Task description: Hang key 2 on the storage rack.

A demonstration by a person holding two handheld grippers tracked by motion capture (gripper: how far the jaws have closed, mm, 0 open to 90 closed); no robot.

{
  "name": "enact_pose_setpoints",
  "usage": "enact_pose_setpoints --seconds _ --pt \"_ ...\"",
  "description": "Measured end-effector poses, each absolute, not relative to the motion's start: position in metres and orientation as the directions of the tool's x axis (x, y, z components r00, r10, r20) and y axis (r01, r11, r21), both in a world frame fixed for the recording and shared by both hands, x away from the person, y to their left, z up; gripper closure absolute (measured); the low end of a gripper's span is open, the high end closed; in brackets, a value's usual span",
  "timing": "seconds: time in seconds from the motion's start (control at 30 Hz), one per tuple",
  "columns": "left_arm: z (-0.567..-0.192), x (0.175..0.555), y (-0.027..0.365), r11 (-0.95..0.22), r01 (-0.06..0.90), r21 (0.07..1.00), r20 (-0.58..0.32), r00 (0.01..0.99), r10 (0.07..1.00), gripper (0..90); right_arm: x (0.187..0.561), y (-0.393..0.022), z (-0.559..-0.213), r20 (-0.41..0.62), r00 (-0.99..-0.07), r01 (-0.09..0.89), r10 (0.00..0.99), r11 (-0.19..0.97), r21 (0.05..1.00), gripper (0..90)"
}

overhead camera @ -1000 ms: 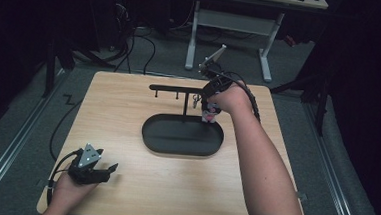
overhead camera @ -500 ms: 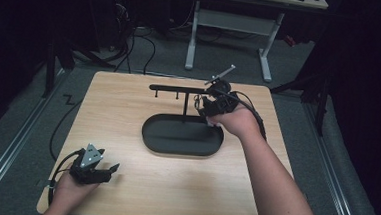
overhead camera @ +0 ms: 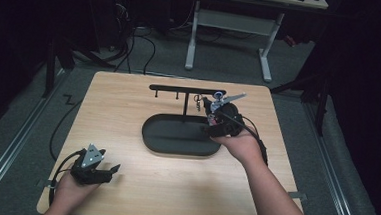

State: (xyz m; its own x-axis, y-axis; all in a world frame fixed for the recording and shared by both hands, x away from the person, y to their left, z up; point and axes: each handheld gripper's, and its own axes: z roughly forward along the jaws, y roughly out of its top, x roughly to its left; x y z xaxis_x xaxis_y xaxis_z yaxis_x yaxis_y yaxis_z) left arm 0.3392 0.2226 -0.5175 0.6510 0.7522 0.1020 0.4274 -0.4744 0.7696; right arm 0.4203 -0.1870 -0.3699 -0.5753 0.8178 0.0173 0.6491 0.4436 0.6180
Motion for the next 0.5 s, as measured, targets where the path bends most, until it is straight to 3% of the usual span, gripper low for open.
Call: enact_pose_setpoints --seconds 0.5 --pt "-0.517 0.336 0.215 -0.486 0.414 0.770 0.103 0.671 0.735 25.1 0.377 -0.213 -0.422 0.040 -0.518 0.636 0.854 0.354 0.686 25.2"
